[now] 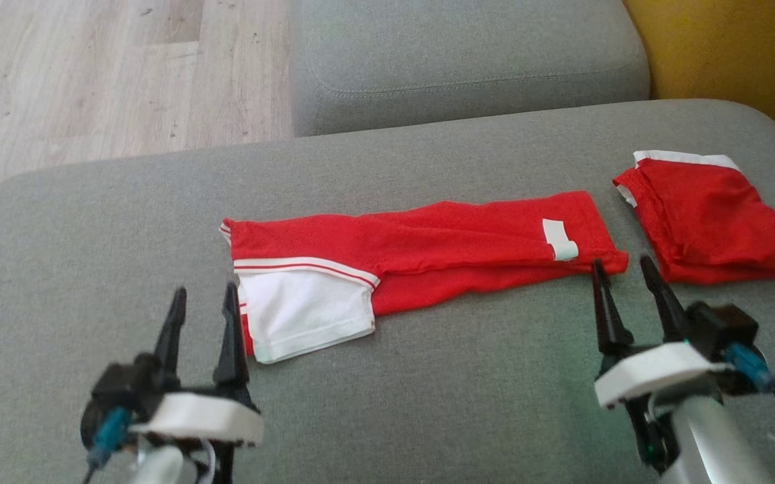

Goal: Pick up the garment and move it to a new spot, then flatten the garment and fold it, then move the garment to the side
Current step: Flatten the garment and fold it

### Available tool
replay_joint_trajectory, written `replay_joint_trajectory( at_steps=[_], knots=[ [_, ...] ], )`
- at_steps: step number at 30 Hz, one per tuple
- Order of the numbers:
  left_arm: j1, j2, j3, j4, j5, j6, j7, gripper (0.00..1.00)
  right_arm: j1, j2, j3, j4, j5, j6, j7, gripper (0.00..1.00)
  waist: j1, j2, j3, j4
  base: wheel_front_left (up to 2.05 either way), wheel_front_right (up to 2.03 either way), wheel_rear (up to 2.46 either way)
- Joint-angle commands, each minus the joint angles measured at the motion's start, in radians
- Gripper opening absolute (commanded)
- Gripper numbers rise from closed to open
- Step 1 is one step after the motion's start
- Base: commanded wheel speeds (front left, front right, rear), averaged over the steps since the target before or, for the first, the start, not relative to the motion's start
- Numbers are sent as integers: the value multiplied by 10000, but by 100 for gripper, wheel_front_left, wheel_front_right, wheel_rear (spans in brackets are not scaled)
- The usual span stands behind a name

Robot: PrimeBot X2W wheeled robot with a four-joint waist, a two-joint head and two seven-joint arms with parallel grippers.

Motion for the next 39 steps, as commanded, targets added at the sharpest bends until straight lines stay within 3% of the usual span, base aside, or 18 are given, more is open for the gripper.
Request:
replay_joint_trajectory(
  at_steps=[1, 9, 18, 34, 39],
  knots=[
    [-182, -49, 606, -268, 221, -117, -81, 100, -195, 67, 47, -505, -97, -7, -107, 100, 1, -1, -2, 7, 0, 0, 0],
    [273, -1042, 1719, -27, 1474, -1088, -81, 100, 425, 200, 20, -1180, 26, -7, 46, 100, 1, -1, 79, 89, 0, 0, 0],
    [25, -1483, 2025, 243, 2234, -1751, -81, 100, -109, 202, -475, -924, -159, -7, 806, 100, 1, -1, 482, 314, 0, 0, 0],
    [-1128, -1916, 1948, 459, 2889, -2394, -82, 100, -3222, 204, -3980, 2787, -1349, -7, 1728, 100, 1, -1, 2120, 1331, 0, 0, 0],
    [-1310, -1988, 1901, 460, 2962, -2459, -82, 100, -3800, 204, -4400, 4112, -1865, -7, 1767, 100, 1, -1, 2348, 1502, 0, 0, 0]
  ],
)
